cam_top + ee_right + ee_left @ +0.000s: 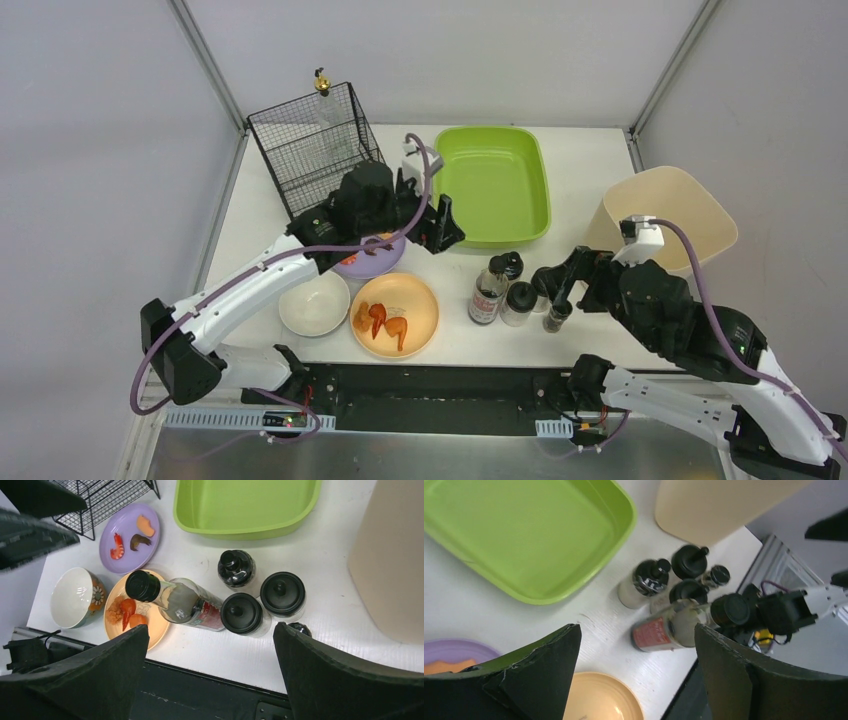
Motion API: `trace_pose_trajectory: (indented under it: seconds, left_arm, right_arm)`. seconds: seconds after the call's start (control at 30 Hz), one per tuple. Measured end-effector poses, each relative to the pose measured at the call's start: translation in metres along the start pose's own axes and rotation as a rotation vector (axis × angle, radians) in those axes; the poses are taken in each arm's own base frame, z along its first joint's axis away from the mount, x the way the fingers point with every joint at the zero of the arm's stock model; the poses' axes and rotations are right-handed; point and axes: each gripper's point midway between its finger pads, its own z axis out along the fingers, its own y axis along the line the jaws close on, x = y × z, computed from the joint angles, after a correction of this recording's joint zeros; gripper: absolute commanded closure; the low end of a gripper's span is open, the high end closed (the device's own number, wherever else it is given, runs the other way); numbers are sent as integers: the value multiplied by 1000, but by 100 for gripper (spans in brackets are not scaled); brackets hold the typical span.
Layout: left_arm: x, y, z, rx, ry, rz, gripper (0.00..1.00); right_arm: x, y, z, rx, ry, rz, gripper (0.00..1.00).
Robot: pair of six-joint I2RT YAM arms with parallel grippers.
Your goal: Clear the kitchen counter
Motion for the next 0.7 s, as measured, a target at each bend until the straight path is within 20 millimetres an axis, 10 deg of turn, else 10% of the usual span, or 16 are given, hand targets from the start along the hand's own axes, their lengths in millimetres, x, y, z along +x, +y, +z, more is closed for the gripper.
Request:
trace_pose_trajectory:
  seconds: [0.7]
  left_arm:
    - [86, -103, 24, 280, 72, 149, 18]
  right_arm:
    - [0, -11, 2, 64, -14, 23, 0]
